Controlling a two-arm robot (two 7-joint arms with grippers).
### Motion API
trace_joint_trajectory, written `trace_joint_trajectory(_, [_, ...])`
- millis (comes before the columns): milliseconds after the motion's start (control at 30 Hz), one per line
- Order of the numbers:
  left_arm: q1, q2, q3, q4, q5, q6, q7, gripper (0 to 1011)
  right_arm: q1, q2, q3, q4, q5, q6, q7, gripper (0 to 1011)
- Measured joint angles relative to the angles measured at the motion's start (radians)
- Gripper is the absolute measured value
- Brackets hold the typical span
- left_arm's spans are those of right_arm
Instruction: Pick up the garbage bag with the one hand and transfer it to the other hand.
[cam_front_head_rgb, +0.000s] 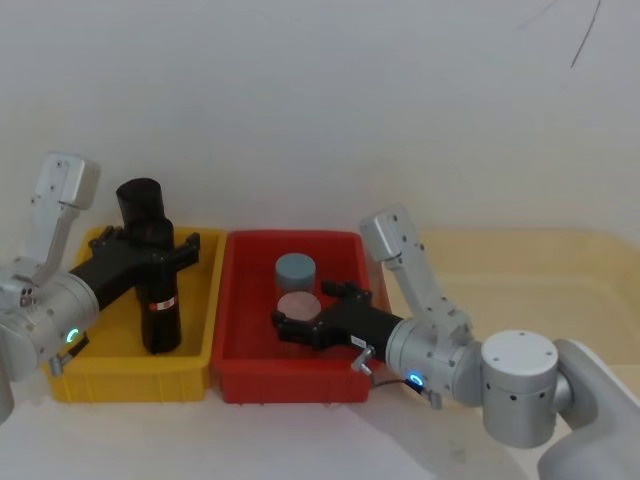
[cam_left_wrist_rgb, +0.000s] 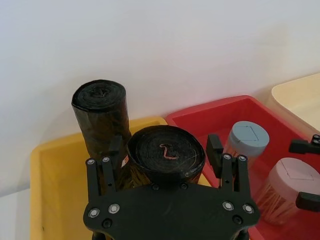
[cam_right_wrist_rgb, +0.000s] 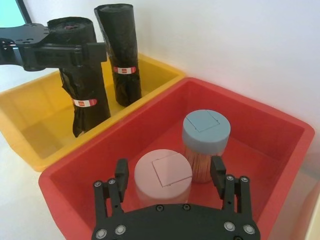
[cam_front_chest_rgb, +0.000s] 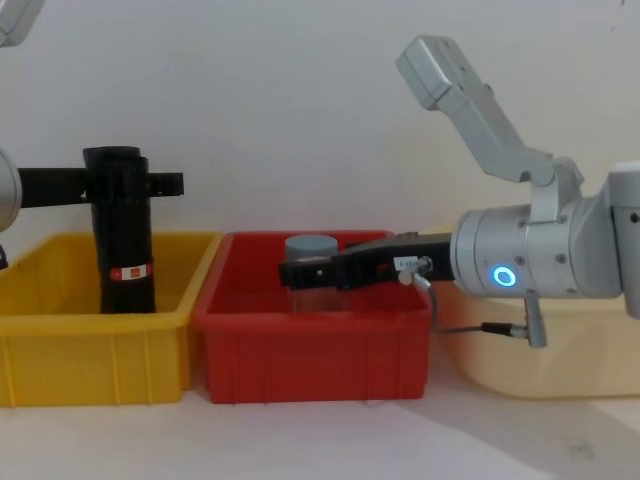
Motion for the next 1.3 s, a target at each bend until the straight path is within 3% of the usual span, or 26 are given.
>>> trace_joint_trajectory(133, [0.0,0.0,0.0,0.0,0.0,0.0,0.0,1000,0.005,-0.007,0.002,0.013,-0.003,-0.002,0.0,996])
trace_joint_trajectory(267, [0.0,0.0,0.0,0.0,0.0,0.0,0.0,934,0.008,-0.011,0.003,0.022,-0.005,-0.005,0.0,927])
trace_joint_trajectory(567, [0.0,0.0,0.0,0.0,0.0,0.0,0.0,660,0.012,-0.016,0.004,0.031,-0.007,-0.007,0.0,669])
trace_joint_trajectory(700, [0.0,0.0,0.0,0.0,0.0,0.0,0.0,560,0.013,-0.018,0.004,0.034,-0.008,-0.007,0.0,654])
trace_joint_trajectory(1300, [0.0,-0.001,0.0,-0.001,0.001,0.0,0.0,542,0.015,-0.021,0.008,0.036,-0.01,-0.011,0.0,655])
